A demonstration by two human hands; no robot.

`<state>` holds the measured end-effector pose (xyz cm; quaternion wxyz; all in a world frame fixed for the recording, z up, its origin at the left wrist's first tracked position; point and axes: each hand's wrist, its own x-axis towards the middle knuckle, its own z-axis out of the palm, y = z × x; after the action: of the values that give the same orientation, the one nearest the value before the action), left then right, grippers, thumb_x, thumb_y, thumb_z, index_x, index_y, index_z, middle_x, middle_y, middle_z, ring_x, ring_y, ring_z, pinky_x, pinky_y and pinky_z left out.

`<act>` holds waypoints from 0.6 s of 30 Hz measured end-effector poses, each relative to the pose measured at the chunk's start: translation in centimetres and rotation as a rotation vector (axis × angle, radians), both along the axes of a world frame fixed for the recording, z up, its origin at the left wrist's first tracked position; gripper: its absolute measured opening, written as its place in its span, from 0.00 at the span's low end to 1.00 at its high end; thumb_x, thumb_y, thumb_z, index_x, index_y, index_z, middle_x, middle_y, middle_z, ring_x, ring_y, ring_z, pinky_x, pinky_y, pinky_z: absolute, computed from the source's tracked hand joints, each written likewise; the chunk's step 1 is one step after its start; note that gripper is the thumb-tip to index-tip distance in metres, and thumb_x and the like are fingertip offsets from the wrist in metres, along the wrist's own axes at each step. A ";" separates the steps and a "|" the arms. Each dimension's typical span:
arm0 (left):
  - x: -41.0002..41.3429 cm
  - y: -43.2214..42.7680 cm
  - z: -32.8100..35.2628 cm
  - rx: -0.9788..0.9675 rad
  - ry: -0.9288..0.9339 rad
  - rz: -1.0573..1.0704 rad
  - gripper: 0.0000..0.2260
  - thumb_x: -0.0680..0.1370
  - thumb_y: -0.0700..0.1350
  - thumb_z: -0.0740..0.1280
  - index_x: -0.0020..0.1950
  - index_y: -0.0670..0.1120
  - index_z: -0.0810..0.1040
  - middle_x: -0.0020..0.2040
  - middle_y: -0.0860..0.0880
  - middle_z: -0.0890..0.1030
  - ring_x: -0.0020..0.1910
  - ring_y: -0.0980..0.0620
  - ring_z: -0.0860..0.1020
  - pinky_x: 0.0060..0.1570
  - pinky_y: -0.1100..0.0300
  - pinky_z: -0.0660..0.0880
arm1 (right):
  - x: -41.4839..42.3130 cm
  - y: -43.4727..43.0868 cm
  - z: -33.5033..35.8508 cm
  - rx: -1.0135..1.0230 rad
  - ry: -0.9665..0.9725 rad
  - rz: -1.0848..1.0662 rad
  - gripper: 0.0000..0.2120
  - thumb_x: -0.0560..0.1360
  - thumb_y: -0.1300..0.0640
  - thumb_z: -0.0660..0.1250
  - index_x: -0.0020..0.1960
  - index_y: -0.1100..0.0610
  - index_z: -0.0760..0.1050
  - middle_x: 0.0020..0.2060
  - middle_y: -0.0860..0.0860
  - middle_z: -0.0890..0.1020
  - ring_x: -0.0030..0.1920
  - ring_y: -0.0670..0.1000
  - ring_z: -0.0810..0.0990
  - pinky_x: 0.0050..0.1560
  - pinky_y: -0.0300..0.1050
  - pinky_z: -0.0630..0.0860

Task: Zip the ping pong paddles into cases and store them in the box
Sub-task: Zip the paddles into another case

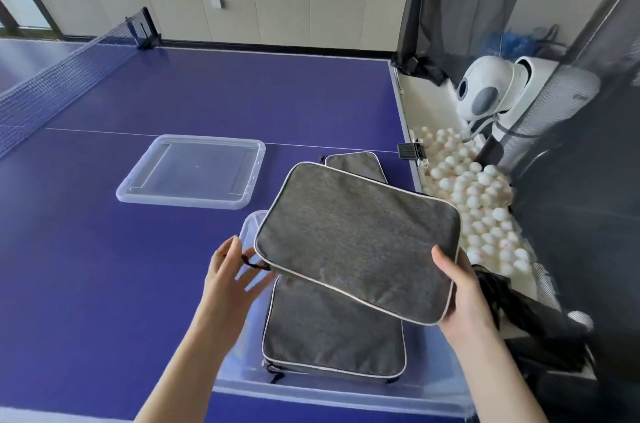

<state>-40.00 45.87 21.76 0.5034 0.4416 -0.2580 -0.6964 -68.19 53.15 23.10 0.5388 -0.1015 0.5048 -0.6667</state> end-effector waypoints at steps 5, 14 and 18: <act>0.7 -2.8 0.6 0.014 -0.386 -0.339 0.38 0.57 0.65 0.78 0.63 0.52 0.74 0.47 0.48 0.84 0.42 0.50 0.81 0.44 0.54 0.76 | -1.6 0.7 -0.8 0.092 0.080 0.083 0.18 0.69 0.57 0.69 0.59 0.51 0.77 0.55 0.53 0.83 0.54 0.54 0.82 0.57 0.56 0.76; 0.0 -2.0 -3.2 0.143 -0.553 -0.374 0.18 0.73 0.44 0.74 0.62 0.48 0.75 0.52 0.42 0.83 0.50 0.42 0.82 0.50 0.47 0.78 | -1.3 0.7 -3.2 0.205 0.110 0.162 0.23 0.68 0.58 0.72 0.63 0.55 0.74 0.55 0.56 0.83 0.53 0.56 0.83 0.46 0.50 0.79; 0.4 -0.8 -4.7 0.140 -0.576 -0.332 0.21 0.72 0.39 0.74 0.63 0.46 0.74 0.50 0.44 0.81 0.44 0.46 0.81 0.39 0.56 0.77 | -1.1 0.7 -4.4 0.261 0.214 0.177 0.17 0.73 0.62 0.70 0.61 0.58 0.75 0.53 0.56 0.83 0.51 0.55 0.83 0.44 0.48 0.77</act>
<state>-39.63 45.05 17.08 0.2581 0.6055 -0.4095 -0.6317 -69.32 53.84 18.69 0.5473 -0.1451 0.6303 -0.5311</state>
